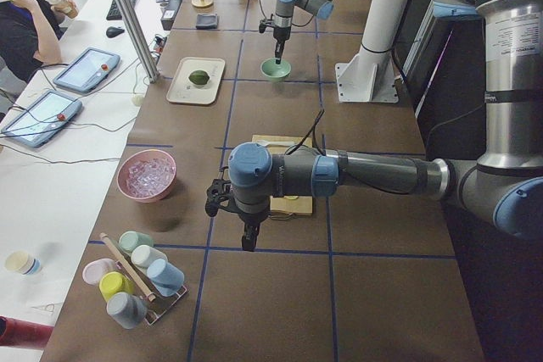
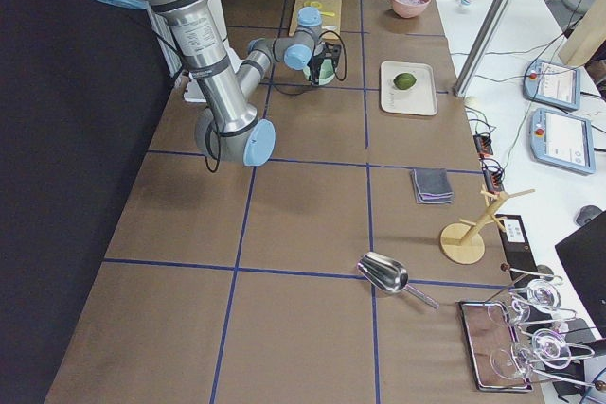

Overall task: Place spoon in bowl
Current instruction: 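Open the right gripper to release the green bowl, then lift the right gripper away while the left gripper moves over the white spoon, then lower the left gripper and grasp the white spoon handle on the cutting board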

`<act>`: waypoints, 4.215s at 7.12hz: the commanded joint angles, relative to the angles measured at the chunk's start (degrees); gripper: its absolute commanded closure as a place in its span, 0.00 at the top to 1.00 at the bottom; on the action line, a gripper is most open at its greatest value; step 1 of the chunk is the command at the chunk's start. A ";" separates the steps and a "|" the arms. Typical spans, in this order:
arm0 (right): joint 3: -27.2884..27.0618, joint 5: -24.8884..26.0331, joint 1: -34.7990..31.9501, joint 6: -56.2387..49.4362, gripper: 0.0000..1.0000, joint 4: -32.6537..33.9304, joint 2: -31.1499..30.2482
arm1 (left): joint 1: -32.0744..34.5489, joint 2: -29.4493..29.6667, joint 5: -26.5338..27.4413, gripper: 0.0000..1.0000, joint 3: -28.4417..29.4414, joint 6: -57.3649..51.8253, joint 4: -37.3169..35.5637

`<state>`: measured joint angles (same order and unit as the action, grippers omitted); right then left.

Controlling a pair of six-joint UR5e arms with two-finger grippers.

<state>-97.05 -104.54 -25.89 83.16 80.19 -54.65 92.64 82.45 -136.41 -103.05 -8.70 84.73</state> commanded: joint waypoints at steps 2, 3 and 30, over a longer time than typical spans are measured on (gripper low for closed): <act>0.72 0.04 0.23 0.15 0.56 -0.12 0.07 | 0.00 0.00 0.00 1.00 0.31 -0.09 0.09; 0.38 0.04 0.23 0.16 1.00 -0.21 0.07 | 0.00 0.00 0.00 1.00 0.22 -0.09 0.09; -14.66 -23.60 -45.83 -71.74 1.00 25.45 -23.23 | -57.48 12.56 29.62 0.64 -2.77 76.38 27.86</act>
<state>-111.74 -128.14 -71.72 11.42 105.64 -77.87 35.16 94.99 -106.76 -105.76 67.54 112.59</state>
